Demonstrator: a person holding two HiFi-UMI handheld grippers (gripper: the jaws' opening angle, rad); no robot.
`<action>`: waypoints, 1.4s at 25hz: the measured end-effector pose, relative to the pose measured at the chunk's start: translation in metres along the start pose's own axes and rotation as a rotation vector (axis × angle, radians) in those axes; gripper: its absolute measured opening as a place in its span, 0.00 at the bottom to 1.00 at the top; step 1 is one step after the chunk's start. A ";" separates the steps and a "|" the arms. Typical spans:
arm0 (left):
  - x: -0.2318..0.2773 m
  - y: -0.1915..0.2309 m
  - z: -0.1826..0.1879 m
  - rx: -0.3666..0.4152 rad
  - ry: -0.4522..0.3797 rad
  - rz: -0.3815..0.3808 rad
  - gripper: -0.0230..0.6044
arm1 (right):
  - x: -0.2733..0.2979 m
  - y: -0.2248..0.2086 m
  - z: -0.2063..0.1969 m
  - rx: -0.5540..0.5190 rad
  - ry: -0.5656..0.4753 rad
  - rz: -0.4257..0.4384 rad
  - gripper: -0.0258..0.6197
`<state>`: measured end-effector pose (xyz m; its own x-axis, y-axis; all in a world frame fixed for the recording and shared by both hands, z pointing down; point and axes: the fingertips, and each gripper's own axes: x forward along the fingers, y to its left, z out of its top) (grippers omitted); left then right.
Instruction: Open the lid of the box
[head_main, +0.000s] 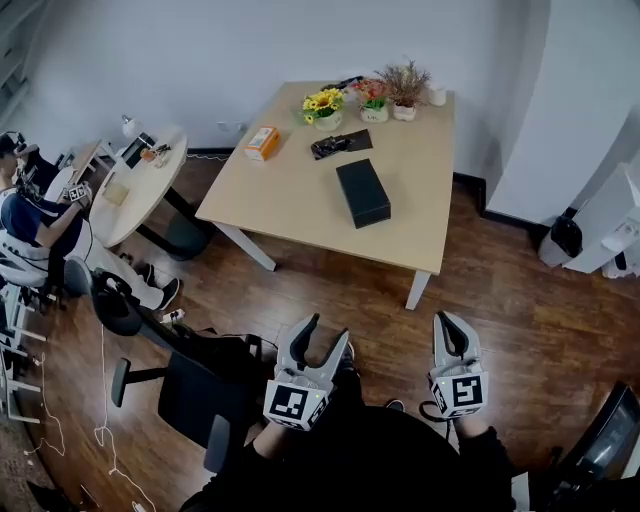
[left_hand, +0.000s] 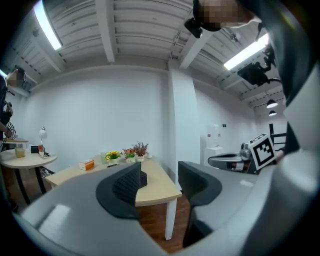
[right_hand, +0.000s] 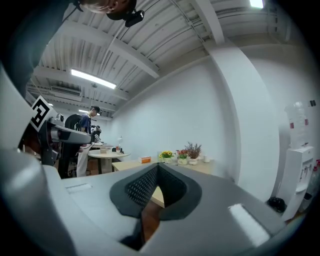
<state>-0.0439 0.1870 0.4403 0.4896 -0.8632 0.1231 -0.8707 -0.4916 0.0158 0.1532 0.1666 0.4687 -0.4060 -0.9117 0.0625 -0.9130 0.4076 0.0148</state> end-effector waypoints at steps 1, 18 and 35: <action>0.009 0.009 -0.004 -0.009 0.001 0.002 0.38 | 0.010 -0.002 -0.004 -0.003 0.009 0.000 0.04; 0.225 0.155 -0.030 -0.065 0.077 -0.248 0.47 | 0.249 -0.043 0.017 -0.061 0.138 -0.129 0.04; 0.343 0.166 -0.189 -0.008 0.612 -0.291 0.47 | 0.381 -0.059 -0.177 -0.476 0.640 0.351 0.43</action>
<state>-0.0295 -0.1689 0.6727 0.5911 -0.4743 0.6524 -0.7090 -0.6912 0.1398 0.0591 -0.1961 0.6687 -0.4305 -0.5841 0.6881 -0.5677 0.7679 0.2967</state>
